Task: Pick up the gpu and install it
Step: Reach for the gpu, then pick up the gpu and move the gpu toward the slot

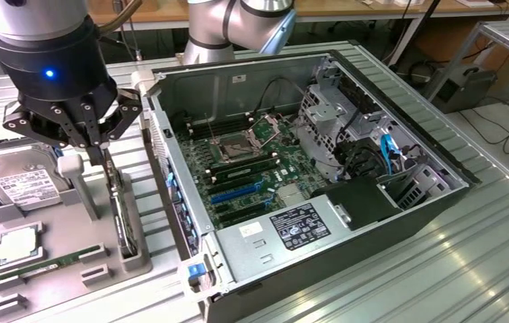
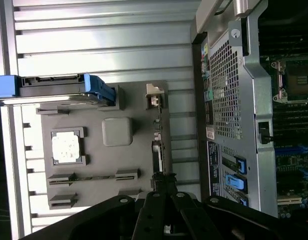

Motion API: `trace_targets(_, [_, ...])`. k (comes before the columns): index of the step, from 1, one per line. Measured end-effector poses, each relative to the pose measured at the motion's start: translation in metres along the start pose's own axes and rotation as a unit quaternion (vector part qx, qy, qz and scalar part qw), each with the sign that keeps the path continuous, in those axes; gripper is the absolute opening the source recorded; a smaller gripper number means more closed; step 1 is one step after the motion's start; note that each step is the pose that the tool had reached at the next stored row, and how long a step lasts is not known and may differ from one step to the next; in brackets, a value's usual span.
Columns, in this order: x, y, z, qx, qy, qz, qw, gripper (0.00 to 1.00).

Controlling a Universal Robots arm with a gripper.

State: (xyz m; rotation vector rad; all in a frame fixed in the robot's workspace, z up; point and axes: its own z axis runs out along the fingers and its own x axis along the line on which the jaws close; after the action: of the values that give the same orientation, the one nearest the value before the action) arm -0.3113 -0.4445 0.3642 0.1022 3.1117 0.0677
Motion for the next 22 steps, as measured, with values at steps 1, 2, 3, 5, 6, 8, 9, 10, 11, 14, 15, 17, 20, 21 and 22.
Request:
trace_targets(1, [0.0, 0.0, 0.0, 0.0, 0.0, 0.0, 1.0, 0.11])
trace_targets(2, [0.0, 0.0, 0.0, 0.0, 0.0, 0.0, 1.0, 0.11])
trace_targets(3, [0.0, 0.0, 0.0, 0.0, 0.0, 0.0, 1.0, 0.11])
trace_targets(5, [0.0, 0.0, 0.0, 0.0, 0.0, 0.0, 1.0, 0.11])
trace_targets(6, [0.0, 0.0, 0.0, 0.0, 0.0, 0.0, 1.0, 0.11])
trace_targets(8, [0.0, 0.0, 0.0, 0.0, 0.0, 0.0, 1.0, 0.11])
trace_targets(9, [0.0, 0.0, 0.0, 0.0, 0.0, 0.0, 1.0, 0.11])
trace_targets(10, [0.0, 0.0, 0.0, 0.0, 0.0, 0.0, 1.0, 0.17])
trace_targets(11, [0.0, 0.0, 0.0, 0.0, 0.0, 0.0, 1.0, 0.24])
trace_targets(14, [0.0, 0.0, 0.0, 0.0, 0.0, 0.0, 1.0, 0.36])
trace_targets(15, [0.0, 0.0, 0.0001, 0.0001, 0.0, 0.0, 1.0, 0.36])
trace_targets(17, [0.001, -0.0007, 0.0091, -0.0001, -0.0026, 0.0, 1.0, 0.42])
trace_targets(20, [0.002, -0.0014, 0.0149, -0.0002, -0.004, 0.001, 1.0, 0.42])
trace_targets(21, [0.002, -0.0015, 0.0166, -0.0003, -0.0044, 0.001, 1.0, 0.42])
trace_targets(22, [0.003, -0.0017, 0.0183, -0.0003, -0.0048, 0.001, 1.0, 0.42])
